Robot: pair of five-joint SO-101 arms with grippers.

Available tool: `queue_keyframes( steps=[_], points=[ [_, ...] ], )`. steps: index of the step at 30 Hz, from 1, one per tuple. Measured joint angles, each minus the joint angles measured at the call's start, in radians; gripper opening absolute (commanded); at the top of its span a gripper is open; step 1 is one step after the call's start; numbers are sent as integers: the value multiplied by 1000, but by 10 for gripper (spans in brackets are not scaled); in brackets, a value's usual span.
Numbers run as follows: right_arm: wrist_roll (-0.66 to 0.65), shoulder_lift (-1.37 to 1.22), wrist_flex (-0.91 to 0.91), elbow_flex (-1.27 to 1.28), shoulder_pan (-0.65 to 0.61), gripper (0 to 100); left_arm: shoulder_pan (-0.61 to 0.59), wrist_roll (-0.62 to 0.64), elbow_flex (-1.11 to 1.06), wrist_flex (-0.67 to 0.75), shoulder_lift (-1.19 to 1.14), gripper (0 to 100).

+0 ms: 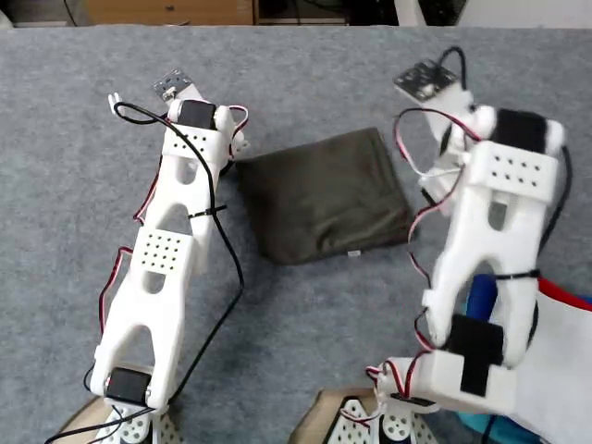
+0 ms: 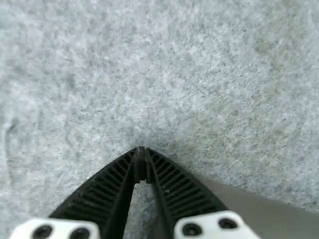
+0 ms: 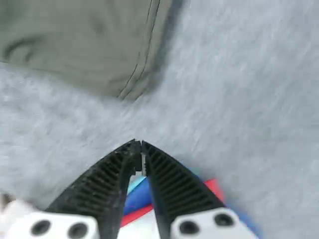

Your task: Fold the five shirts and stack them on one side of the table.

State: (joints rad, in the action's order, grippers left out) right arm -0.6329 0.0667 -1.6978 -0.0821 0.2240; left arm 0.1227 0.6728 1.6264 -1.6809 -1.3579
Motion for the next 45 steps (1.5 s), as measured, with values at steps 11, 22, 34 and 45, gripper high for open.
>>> queue_keyframes(
  steps=[11, 22, 34, 45],
  points=[
    [744, 9, 238, 362, -95, 55, 0, 0, 0, 0, 0, 22],
    [1257, 9, 391, 393, -219, 412, 0, 0, 0, 0, 0, 22],
    [1316, -239, 591, 407, -301, 411, 0, 0, 0, 0, 0, 22],
    [1316, -419, 598, 284, -302, 34, 0, 0, 0, 0, 0, 22]
  ],
)
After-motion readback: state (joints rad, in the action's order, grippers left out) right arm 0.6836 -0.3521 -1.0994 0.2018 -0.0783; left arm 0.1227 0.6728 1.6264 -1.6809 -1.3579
